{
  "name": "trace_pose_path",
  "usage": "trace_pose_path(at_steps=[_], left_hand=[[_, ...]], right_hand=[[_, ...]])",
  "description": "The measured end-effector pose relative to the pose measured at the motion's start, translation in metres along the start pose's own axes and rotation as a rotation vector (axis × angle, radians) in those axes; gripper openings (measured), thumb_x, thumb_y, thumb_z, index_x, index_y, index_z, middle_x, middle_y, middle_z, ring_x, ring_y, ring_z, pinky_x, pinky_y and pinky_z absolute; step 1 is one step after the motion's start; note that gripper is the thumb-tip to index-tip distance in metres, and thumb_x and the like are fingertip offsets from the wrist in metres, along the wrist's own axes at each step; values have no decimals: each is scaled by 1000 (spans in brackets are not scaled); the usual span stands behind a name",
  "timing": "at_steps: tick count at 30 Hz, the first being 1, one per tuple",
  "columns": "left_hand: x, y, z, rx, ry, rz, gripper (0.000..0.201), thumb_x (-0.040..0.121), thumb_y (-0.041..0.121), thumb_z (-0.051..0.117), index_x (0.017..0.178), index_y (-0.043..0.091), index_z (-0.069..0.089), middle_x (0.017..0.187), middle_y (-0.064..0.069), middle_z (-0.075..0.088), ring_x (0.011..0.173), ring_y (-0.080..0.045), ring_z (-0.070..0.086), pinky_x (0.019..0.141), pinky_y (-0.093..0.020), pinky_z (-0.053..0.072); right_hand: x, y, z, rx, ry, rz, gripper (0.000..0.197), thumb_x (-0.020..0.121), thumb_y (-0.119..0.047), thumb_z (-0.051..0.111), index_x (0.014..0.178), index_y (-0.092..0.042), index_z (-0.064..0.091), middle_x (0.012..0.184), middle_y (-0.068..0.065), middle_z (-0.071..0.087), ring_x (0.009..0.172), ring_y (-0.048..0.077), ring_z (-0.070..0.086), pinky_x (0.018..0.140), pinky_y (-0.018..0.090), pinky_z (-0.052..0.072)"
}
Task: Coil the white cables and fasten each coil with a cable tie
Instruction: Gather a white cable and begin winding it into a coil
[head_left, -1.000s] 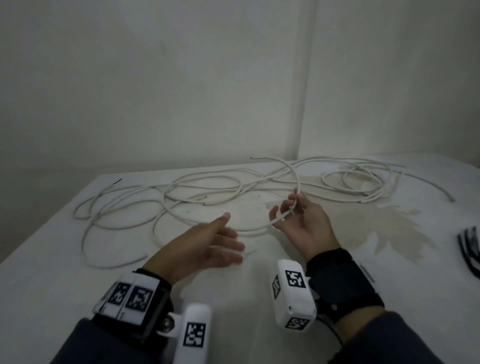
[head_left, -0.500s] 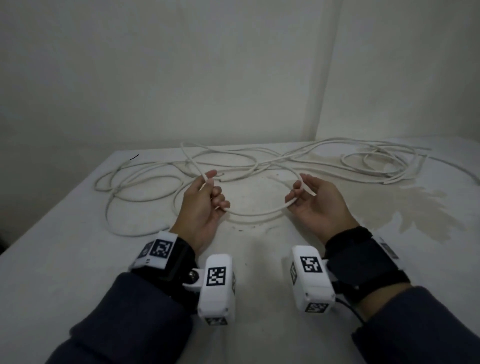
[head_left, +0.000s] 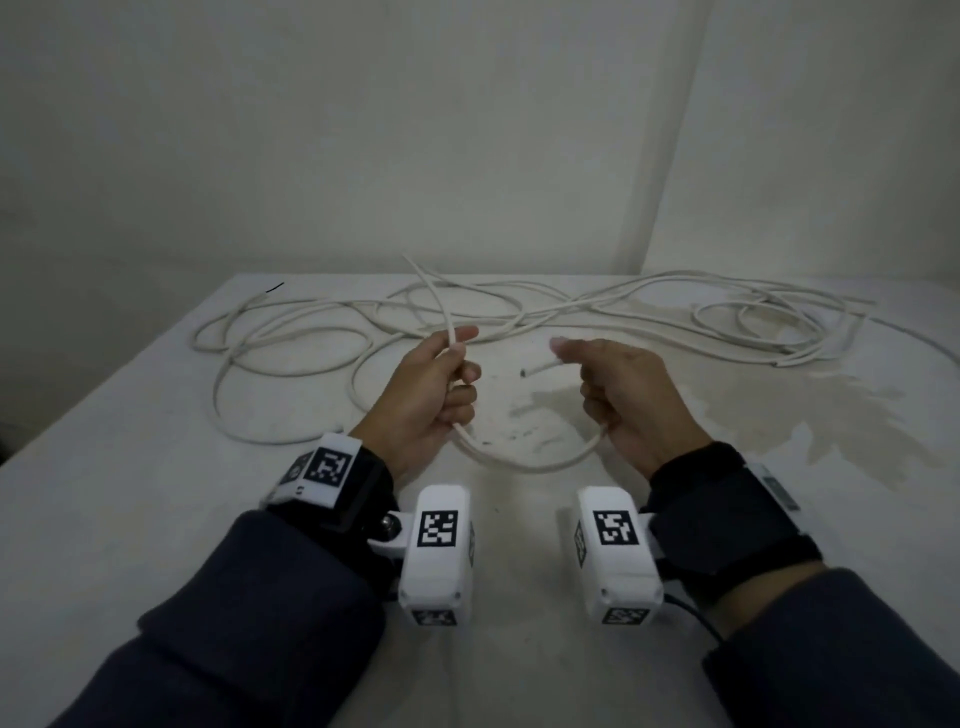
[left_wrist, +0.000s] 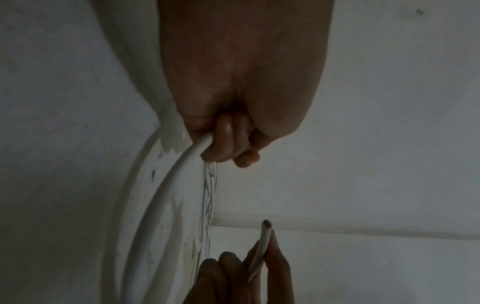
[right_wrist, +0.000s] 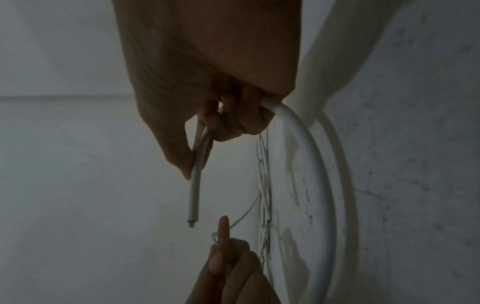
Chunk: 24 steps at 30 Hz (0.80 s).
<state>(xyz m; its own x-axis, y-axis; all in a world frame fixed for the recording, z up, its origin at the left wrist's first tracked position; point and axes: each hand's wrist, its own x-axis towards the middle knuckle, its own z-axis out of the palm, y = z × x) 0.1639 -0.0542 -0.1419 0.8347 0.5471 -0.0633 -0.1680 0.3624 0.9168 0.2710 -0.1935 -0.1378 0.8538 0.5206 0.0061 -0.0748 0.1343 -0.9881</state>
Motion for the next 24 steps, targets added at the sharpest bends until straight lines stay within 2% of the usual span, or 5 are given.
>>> trace_pose_path(at_steps=[8,13,16,20,24], left_hand=[[-12,2,7,193,-205,-73,26,92,0,52,115,9,48,74,-5,60,37,-4,26,39,-17,21],[-16,3,7,194,-388,-95,22,93,-6,45,110,-1,57,80,-2,70,36,-1,25,38,-13,20],[-16,4,5,143,-370,-96,22,93,-5,45,106,5,59,80,-2,72,34,1,26,38,-12,21],[-11,6,7,-155,-253,-13,27,93,-5,40,104,10,61,81,3,72,31,0,27,35,-10,20],[-9,2,7,-257,-172,6,25,91,-4,45,103,12,61,85,2,73,34,0,29,35,-9,21]], right_hand=[[-19,-12,11,-204,-152,-280,39,67,12,73,85,-16,52,60,8,56,54,19,46,51,22,38],[-18,-12,11,-188,-172,-310,33,72,4,77,83,-13,51,48,-5,53,46,14,48,52,24,40],[-17,-11,10,-173,-129,-297,31,72,-12,81,88,-12,55,54,-7,55,50,6,49,55,19,43],[-17,-12,11,-109,-157,-92,36,75,-29,78,102,-16,57,86,5,66,75,16,64,68,29,56],[-22,-11,12,-67,-319,-23,33,77,-17,75,107,-12,62,89,11,71,80,21,70,71,31,56]])
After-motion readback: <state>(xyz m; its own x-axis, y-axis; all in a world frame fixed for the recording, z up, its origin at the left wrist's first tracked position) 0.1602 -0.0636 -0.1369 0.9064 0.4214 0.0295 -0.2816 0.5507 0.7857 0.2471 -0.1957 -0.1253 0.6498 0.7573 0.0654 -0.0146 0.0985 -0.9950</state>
